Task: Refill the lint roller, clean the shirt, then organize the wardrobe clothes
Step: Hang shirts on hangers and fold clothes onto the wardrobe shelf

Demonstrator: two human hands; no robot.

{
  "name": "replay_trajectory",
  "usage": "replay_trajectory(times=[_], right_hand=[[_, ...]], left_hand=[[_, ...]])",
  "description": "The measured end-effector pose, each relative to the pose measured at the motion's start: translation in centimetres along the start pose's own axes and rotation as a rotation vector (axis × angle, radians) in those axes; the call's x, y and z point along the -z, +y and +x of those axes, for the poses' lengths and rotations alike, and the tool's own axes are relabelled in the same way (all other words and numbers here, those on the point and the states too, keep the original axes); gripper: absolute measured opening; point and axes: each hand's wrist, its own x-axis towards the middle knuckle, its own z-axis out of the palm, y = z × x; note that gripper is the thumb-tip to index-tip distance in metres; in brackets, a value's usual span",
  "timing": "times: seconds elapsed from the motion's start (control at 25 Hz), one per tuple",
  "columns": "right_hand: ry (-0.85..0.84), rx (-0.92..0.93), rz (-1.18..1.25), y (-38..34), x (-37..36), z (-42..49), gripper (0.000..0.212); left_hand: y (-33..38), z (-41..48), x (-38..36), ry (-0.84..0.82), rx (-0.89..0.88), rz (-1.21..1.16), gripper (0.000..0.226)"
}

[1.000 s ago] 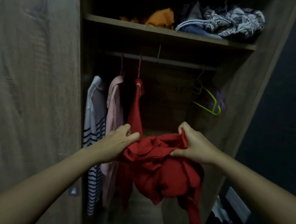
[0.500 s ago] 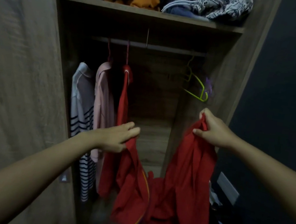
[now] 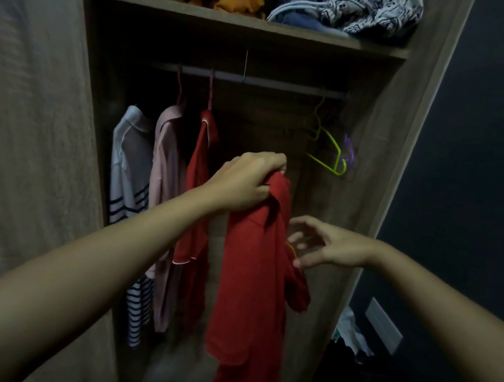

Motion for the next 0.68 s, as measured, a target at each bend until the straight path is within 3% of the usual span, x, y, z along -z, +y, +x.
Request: replay_trajectory(times=[0.12,0.2,0.36,0.44,0.48,0.6,0.68], right_hand=[[0.02,0.003,-0.108,2.3,-1.7,0.9,0.046],[-0.046,-0.091,0.023,2.8,-2.7,0.9,0.039],[-0.241,-0.236,0.418,3.3,-3.5,2.0,0.053],[-0.183,-0.206,0.433,3.2,-3.5,3.3,0.051],[-0.072,-0.188,0.292,3.0,-3.6,4.0,0.052],[0.3,-0.151,-0.474,3.5,-4.3,5.9,0.073],[0.402,-0.168,-0.717,3.2,-4.5,6.6,0.072]], left_hand=[[-0.1,0.3,0.0,0.126,0.012,-0.196,0.012],[-0.4,0.4,0.6,0.177,0.037,-0.319,0.022],[-0.9,0.2,2.3,0.137,-0.002,-0.533,0.032],[-1.1,-0.3,2.8,0.112,-0.009,-0.615,0.033],[-1.3,-0.6,3.1,0.108,-0.005,-0.653,0.033],[-1.4,-1.5,4.1,0.111,-0.021,-0.725,0.027],[-1.5,-1.7,5.3,0.116,-0.032,-0.743,0.027]])
